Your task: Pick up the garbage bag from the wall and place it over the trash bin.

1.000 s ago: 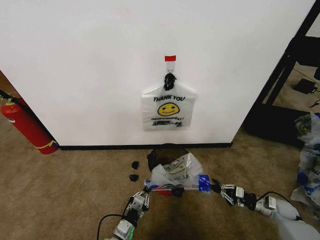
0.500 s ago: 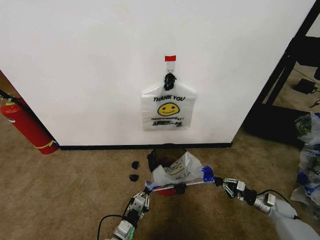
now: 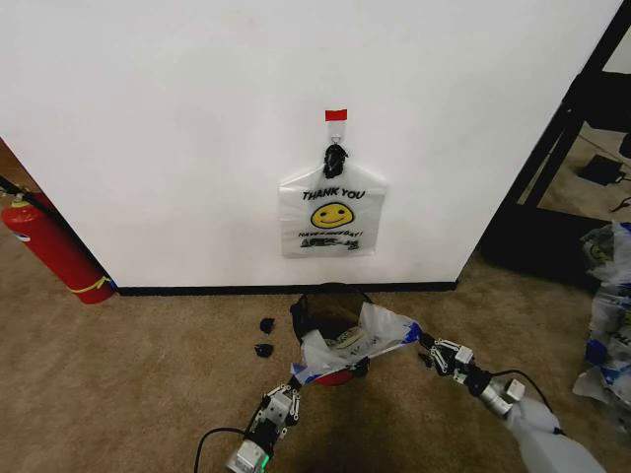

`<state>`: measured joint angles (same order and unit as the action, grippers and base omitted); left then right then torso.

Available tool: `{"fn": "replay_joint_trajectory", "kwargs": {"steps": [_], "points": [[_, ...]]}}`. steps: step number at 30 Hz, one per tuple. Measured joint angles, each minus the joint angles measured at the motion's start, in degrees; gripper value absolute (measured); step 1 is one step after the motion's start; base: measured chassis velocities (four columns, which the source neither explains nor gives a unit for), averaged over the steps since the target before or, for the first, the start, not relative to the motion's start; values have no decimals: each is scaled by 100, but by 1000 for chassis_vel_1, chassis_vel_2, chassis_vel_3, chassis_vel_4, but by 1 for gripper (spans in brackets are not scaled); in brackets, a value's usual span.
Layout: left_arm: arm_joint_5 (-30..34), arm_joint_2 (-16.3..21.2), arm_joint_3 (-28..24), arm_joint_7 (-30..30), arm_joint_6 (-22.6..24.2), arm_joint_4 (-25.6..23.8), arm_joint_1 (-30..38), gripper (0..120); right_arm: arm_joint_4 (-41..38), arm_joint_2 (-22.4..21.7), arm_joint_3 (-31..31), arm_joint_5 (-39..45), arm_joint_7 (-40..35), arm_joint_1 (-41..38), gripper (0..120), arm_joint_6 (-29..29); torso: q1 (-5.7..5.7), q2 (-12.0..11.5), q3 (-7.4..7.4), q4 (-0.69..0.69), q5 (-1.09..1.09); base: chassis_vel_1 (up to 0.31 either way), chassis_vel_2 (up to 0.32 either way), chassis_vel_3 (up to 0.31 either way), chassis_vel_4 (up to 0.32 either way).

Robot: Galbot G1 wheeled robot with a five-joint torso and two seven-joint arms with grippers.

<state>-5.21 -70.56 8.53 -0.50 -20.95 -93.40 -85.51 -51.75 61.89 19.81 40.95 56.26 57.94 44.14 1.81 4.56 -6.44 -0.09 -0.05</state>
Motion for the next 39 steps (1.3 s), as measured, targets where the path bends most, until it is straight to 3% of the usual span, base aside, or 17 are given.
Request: {"fn": "replay_joint_trajectory", "kwargs": {"steps": [9, 16, 22, 27, 29, 32, 39], "points": [[-107, 55, 35, -41, 278, -140, -35, 0, -114, 100, -194, 282, -818, -27, 0, -262, 0, 0, 0, 0, 0, 0, 0, 0, 0], [-98, 122, -67, 7, 204, -194, -113, 0, -205, 130, -200, 113, -869, 53, 0, -251, 0, 0, 0, 0, 1, 0, 0, 0, 0], [-261, 187, -190, 44, 151, -272, -253, 20, -382, 93, -186, -192, -778, 171, 5, -231, 0, 0, 0, 0, 1, 0, 0, 0, 0], [-573, 301, -295, 30, 140, -527, -514, 43, -634, -88, -108, -448, -234, 366, 27, -187, 0, 0, 0, 0, 0, 0, 0, 0, 0], [-602, 317, -303, 23, 139, -568, -543, 46, -668, -120, -88, -459, -125, 394, 31, -195, 0, 0, 0, 0, 1, 0, 0, 0, 0], [-796, 408, -309, -56, 169, -785, -655, 57, -827, -326, 48, -496, 429, 542, 43, -253, 0, 0, 0, 0, 0, 0, 0, 0, 0], [-1048, 637, -140, -168, 234, -1155, -776, 84, -1168, -775, 273, -324, 922, 828, 69, -472, 0, 0, 0, 0, 1, 0, 0, 0, 0]]}}
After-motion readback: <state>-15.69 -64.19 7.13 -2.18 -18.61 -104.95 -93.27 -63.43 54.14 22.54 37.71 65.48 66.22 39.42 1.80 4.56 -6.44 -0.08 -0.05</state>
